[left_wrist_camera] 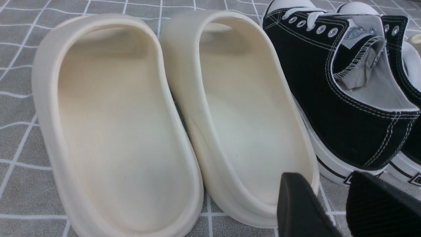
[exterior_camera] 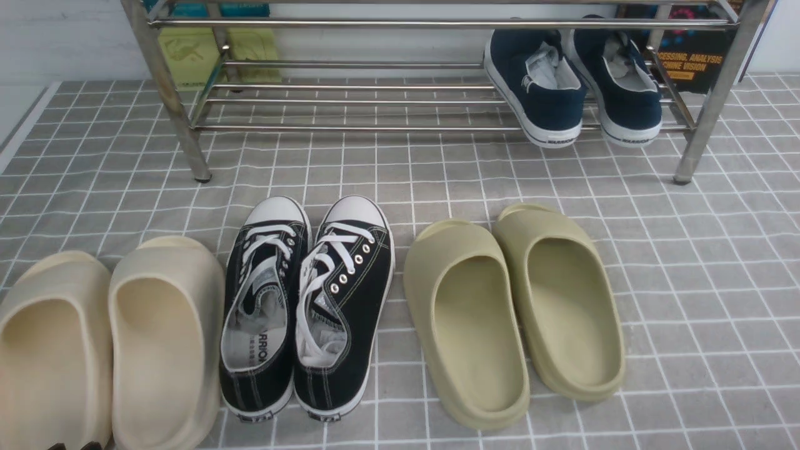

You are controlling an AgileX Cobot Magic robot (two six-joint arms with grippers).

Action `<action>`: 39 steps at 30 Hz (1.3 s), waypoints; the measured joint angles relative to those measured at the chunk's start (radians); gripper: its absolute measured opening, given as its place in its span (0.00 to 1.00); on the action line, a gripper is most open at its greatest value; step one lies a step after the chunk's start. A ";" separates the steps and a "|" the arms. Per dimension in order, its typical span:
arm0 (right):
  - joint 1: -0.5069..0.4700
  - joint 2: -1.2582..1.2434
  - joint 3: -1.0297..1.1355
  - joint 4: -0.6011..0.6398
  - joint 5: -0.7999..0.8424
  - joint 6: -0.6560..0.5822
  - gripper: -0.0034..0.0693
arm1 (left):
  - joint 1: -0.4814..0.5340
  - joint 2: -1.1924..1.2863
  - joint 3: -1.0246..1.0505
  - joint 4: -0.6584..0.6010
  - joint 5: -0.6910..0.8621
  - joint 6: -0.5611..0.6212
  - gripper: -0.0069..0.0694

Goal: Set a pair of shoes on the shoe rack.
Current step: Use the left arm to grab the shoe closest to it

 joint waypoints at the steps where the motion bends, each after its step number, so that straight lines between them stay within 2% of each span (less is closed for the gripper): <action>1: 0.000 0.000 0.000 0.000 0.000 0.000 0.33 | 0.000 0.000 0.000 0.000 0.000 0.000 0.40; 39: 0.000 0.000 0.000 0.000 0.000 0.000 0.37 | 0.000 0.000 0.000 0.000 0.000 0.000 0.40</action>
